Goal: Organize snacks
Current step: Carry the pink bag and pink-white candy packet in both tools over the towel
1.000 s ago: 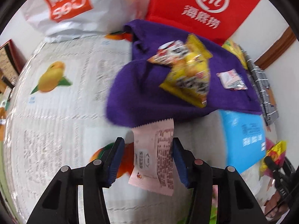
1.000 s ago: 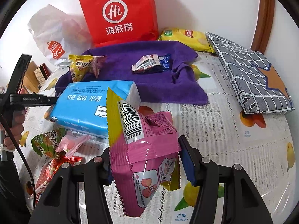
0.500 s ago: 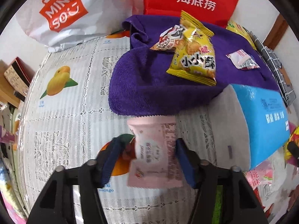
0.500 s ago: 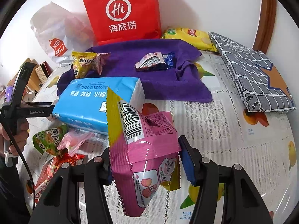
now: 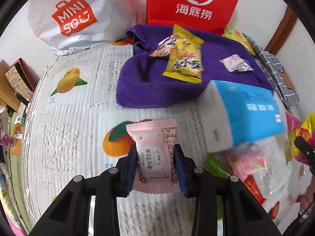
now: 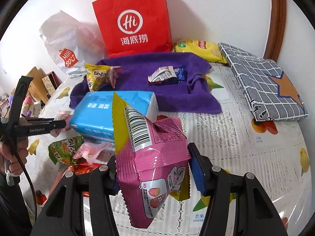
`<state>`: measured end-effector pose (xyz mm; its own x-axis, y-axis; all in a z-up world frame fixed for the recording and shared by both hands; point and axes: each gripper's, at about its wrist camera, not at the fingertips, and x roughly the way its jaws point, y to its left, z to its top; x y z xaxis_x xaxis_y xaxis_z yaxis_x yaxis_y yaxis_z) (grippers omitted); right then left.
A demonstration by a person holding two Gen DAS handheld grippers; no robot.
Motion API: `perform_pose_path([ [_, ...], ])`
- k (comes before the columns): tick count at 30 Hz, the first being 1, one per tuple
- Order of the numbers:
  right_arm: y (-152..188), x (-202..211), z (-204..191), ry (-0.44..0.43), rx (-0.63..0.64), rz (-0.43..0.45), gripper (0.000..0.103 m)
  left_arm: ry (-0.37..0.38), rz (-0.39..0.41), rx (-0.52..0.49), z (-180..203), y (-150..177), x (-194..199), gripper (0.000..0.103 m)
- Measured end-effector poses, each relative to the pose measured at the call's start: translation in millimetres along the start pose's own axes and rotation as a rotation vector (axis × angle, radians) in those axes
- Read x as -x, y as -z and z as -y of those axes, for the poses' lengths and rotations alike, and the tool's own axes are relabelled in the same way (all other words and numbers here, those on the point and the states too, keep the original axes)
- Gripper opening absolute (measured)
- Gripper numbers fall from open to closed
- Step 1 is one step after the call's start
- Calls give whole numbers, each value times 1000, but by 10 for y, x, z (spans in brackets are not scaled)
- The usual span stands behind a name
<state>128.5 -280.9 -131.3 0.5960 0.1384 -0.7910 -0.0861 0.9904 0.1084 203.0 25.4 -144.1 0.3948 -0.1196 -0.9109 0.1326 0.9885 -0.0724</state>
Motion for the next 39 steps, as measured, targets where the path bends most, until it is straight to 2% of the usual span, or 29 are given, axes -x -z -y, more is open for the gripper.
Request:
perform_pose_path([
  [7,-86,177,-76,48,23,48,56,34,31,-9,148,104,318,34],
  [19,-439,386,-194,21,29,122,56,105,103,-51,528,52,751,34],
  [24,-632,375,-213,23,35,132,56,165,115,-43,582,-116,838,34],
  [39,-1436,3,-88,33,6,161,56,122,231,-42,537,-972,945,34],
])
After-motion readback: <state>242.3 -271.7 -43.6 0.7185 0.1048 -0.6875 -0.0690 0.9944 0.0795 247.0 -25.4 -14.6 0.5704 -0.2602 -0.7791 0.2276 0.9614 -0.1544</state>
